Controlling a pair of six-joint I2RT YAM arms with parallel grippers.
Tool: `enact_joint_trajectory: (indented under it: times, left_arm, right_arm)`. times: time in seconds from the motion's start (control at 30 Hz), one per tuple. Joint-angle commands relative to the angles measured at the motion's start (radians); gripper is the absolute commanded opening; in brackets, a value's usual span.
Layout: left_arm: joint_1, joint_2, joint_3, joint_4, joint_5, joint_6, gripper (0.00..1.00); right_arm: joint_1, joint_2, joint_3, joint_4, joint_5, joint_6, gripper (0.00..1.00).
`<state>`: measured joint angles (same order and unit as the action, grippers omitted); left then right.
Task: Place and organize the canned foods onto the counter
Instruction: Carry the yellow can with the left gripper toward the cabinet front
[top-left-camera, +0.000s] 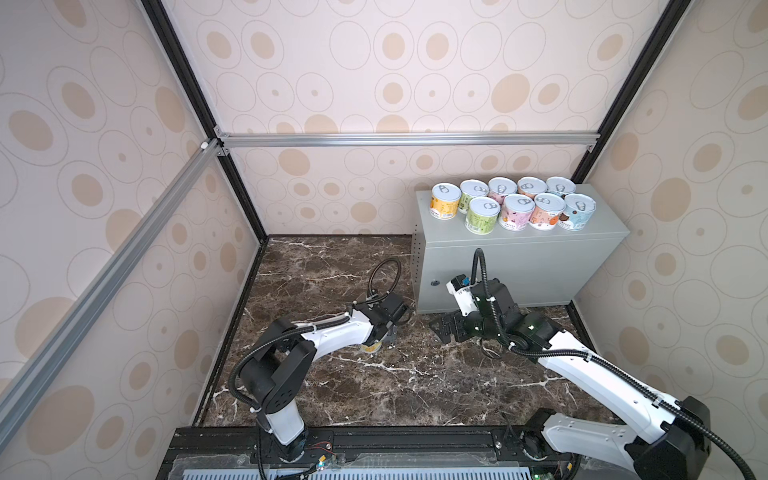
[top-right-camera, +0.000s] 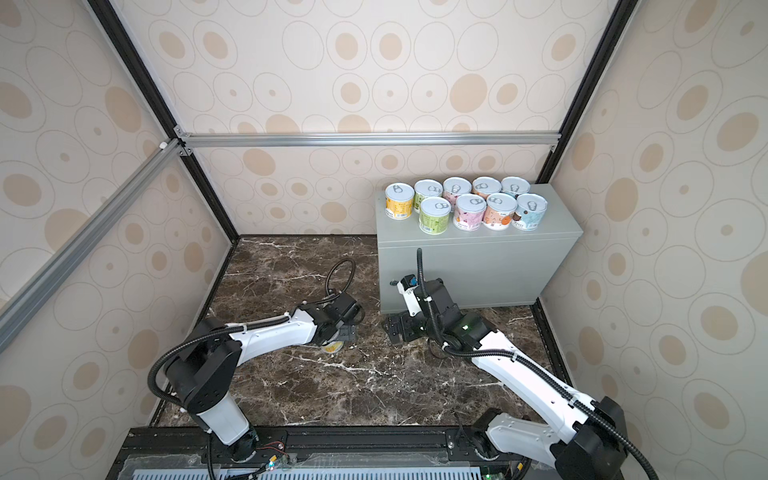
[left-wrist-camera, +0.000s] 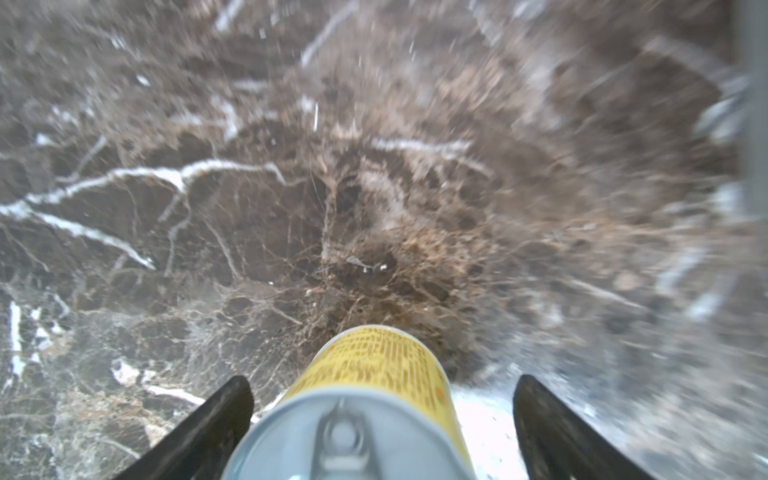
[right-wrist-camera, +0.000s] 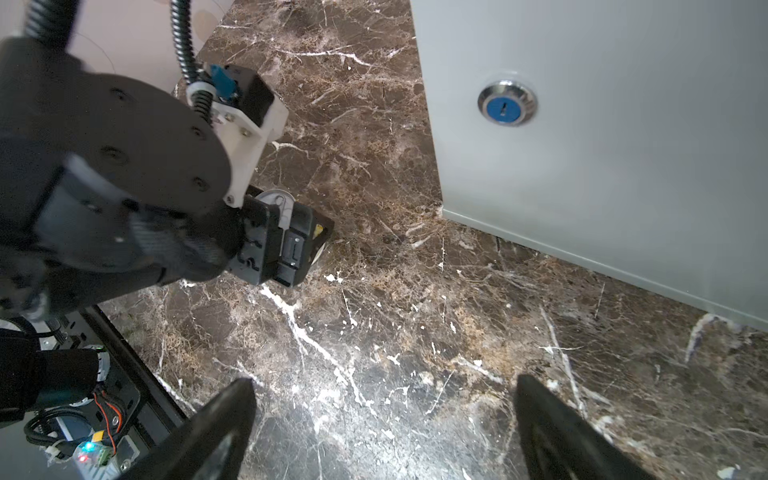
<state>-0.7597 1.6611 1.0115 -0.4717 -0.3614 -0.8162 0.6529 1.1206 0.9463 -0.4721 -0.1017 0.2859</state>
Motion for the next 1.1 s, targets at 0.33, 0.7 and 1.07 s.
enact_joint_trajectory:
  times: [0.33, 0.7, 1.07]
  left_arm:
    - [-0.014, -0.315, -0.448, 0.586, 0.010, 0.244, 0.99]
    - [-0.013, -0.345, -0.675, 0.973, 0.025, 0.300, 0.96]
    - [-0.014, -0.304, -0.779, 1.222, 0.073, 0.374, 0.93]
  right_arm:
    - [-0.005, -0.025, -0.013, -0.006, 0.003, -0.020, 0.99]
    - [-0.004, -0.024, -0.014, -0.008, 0.002, -0.018, 0.99]
    - [-0.005, -0.017, -0.019, -0.007, 0.002, -0.019, 0.99]
